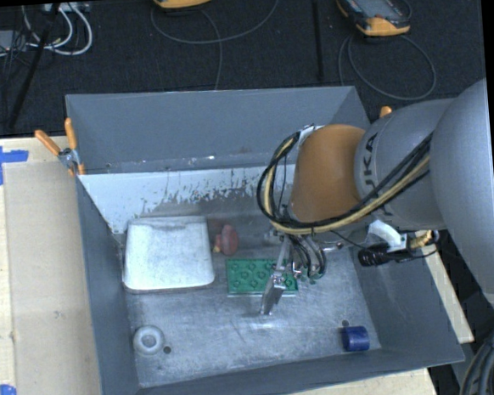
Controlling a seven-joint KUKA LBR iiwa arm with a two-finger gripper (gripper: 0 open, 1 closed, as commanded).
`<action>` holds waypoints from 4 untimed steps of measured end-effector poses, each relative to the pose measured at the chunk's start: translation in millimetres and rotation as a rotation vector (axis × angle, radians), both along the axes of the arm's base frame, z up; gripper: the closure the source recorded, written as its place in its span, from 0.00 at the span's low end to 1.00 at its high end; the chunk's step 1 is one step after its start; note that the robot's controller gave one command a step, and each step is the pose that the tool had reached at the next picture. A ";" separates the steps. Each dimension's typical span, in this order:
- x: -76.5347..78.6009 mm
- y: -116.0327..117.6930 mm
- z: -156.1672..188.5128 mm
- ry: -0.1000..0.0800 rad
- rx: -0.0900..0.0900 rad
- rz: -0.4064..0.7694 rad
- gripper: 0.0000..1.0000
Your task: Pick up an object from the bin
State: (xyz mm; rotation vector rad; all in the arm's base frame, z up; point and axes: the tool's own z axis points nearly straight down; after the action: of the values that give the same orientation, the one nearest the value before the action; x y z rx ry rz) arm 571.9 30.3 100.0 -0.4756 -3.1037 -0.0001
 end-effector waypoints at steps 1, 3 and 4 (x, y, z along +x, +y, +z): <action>0.5 4.5 3.9 -0.001 -0.001 -0.160 0.00; -1.7 3.8 -26.6 -0.003 0.000 -0.245 0.00; 2.5 3.5 -22.0 -0.017 0.001 -0.244 1.00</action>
Offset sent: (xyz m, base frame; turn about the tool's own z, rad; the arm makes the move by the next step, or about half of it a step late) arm 0.0005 0.0049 0.0047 0.1605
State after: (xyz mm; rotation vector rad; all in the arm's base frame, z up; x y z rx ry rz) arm 574.4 33.8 78.0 -0.8543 -3.0386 -0.0056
